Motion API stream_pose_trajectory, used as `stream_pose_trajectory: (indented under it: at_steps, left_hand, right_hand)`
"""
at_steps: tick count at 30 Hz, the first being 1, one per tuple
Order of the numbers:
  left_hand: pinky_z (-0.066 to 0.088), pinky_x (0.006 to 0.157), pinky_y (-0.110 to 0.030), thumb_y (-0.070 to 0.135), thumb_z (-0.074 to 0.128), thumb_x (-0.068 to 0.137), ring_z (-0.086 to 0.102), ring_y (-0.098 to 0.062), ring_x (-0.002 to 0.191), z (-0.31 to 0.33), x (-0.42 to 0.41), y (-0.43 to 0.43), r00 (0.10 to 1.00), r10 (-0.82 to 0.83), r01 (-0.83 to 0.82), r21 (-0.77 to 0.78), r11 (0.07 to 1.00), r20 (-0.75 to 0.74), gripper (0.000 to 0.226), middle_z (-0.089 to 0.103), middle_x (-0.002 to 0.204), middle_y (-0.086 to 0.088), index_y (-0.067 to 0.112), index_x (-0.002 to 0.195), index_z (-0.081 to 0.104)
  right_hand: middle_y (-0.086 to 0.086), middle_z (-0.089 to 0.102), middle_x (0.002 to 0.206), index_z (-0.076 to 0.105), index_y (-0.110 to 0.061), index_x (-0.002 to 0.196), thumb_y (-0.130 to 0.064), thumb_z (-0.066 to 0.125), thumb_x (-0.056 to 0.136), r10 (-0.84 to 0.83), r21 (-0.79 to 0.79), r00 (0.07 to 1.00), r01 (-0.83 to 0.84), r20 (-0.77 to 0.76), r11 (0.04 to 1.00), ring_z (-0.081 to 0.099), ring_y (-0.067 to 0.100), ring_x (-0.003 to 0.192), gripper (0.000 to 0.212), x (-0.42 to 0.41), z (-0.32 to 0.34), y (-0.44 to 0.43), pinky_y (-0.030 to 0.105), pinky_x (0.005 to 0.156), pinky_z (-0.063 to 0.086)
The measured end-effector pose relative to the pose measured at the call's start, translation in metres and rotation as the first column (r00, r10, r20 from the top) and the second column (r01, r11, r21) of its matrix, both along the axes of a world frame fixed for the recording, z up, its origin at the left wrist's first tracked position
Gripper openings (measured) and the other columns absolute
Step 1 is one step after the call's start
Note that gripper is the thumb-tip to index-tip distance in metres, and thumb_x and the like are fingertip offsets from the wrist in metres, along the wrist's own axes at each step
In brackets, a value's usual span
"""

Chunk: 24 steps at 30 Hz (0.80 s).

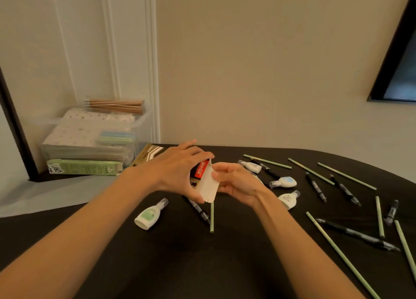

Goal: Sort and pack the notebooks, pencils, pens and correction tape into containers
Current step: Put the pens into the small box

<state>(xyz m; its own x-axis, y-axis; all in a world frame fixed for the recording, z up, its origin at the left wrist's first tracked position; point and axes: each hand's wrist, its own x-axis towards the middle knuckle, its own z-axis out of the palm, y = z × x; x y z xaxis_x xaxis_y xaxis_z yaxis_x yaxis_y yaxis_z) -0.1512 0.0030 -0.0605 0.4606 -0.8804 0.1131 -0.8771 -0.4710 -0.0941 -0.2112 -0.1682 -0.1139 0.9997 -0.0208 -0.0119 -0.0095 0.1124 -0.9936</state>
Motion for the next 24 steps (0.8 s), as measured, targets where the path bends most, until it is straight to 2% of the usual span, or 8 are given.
stream_pose_trajectory:
  at_steps: [6, 9, 12, 14, 17, 20, 22, 24]
  left_hand:
    - [0.023, 0.110, -0.030, 0.062, 0.067, 0.069, 0.035, -0.016, 0.130, -0.016, 0.001, -0.005, 0.996, 0.070, -0.070, -0.011, 0.997, -0.056, 0.093, 0.038, 0.141, 0.002, 0.022, 0.141, 0.022]
    - [0.030, 0.105, -0.027, 0.061, 0.068, 0.070, 0.038, -0.016, 0.125, -0.025, 0.004, -0.004, 0.990, 0.139, -0.140, -0.079, 0.987, -0.023, 0.097, 0.037, 0.140, 0.000, 0.019, 0.143, 0.020]
    - [0.031, 0.103, -0.028, 0.060, 0.069, 0.068, 0.037, -0.018, 0.125, -0.035, 0.010, -0.001, 0.971, 0.232, -0.238, -0.190, 0.952, -0.056, 0.102, 0.037, 0.139, -0.003, 0.017, 0.144, 0.018]
    - [0.033, 0.102, -0.029, 0.057, 0.071, 0.069, 0.038, -0.019, 0.123, -0.041, 0.013, -0.001, 0.954, 0.287, -0.300, -0.260, 0.918, -0.086, 0.099, 0.038, 0.137, -0.005, 0.016, 0.143, 0.020]
    - [0.032, 0.103, -0.032, 0.050, 0.072, 0.072, 0.037, -0.023, 0.124, -0.054, 0.017, -0.003, 0.922, 0.372, -0.385, -0.339, 0.859, -0.105, 0.095, 0.038, 0.137, -0.008, 0.014, 0.143, 0.020]
    - [0.023, 0.110, -0.035, 0.047, 0.069, 0.076, 0.032, -0.024, 0.130, -0.066, 0.020, -0.008, 0.894, 0.444, -0.435, -0.340, 0.834, -0.056, 0.094, 0.033, 0.141, -0.008, 0.015, 0.146, 0.014]
    - [0.008, 0.116, -0.040, 0.046, 0.067, 0.078, 0.026, -0.024, 0.135, -0.072, 0.020, -0.013, 0.875, 0.484, -0.460, -0.331, 0.824, -0.011, 0.094, 0.030, 0.143, -0.006, 0.017, 0.147, 0.011]
    - [-0.005, 0.115, -0.044, 0.043, 0.067, 0.078, 0.020, -0.024, 0.138, -0.078, 0.021, -0.014, 0.856, 0.517, -0.488, -0.353, 0.798, -0.015, 0.093, 0.028, 0.145, -0.004, 0.019, 0.148, 0.010]
  right_hand:
    - [0.010, 0.062, 0.110, 0.065, -0.011, 0.100, -0.003, 0.046, 0.094, -0.056, -0.033, 0.998, 0.056, 0.006, 0.998, 0.058, 0.023, 0.108, 0.021, 0.005, -0.006, 0.003, 0.032, 0.086, 0.052]
    - [0.008, 0.066, 0.095, 0.064, -0.009, 0.102, -0.018, 0.045, 0.098, -0.253, -0.147, 0.967, 0.249, -0.012, 0.957, 0.065, 0.018, 0.092, 0.021, 0.007, -0.010, 0.006, 0.029, 0.081, 0.054]
    - [-0.001, 0.061, 0.076, 0.067, -0.005, 0.100, -0.024, 0.048, 0.096, -0.400, -0.644, 0.911, 0.367, 0.101, 0.671, 0.057, 0.008, 0.073, 0.027, 0.008, -0.024, 0.006, 0.025, 0.075, 0.049]
    - [-0.007, 0.055, 0.072, 0.070, -0.008, 0.091, -0.028, 0.055, 0.092, -0.353, -0.801, 0.920, 0.340, 0.173, 0.494, 0.053, 0.007, 0.078, 0.025, 0.004, -0.035, 0.010, 0.026, 0.074, 0.046]
    - [-0.005, 0.053, 0.087, 0.071, -0.015, 0.082, -0.044, 0.063, 0.084, -0.226, -0.920, 0.964, 0.211, 0.140, 0.330, 0.044, 0.012, 0.101, 0.030, 0.000, -0.044, 0.021, 0.030, 0.082, 0.044]
    - [0.001, 0.054, 0.103, 0.068, -0.016, 0.087, -0.044, 0.065, 0.082, -0.173, -0.969, 0.976, 0.162, 0.130, 0.185, 0.042, 0.016, 0.104, 0.029, -0.001, -0.047, 0.028, 0.029, 0.085, 0.039]
    - [0.002, 0.055, 0.105, 0.066, -0.014, 0.094, -0.038, 0.064, 0.084, -0.144, -0.973, 0.974, 0.192, 0.173, 0.127, 0.043, 0.017, 0.103, 0.026, -0.001, -0.048, 0.028, 0.028, 0.085, 0.036]
    - [0.002, 0.057, 0.103, 0.064, -0.014, 0.097, -0.033, 0.063, 0.084, -0.162, -0.962, 0.965, 0.230, 0.205, 0.151, 0.046, 0.016, 0.099, 0.023, -0.003, -0.048, 0.025, 0.028, 0.084, 0.039]
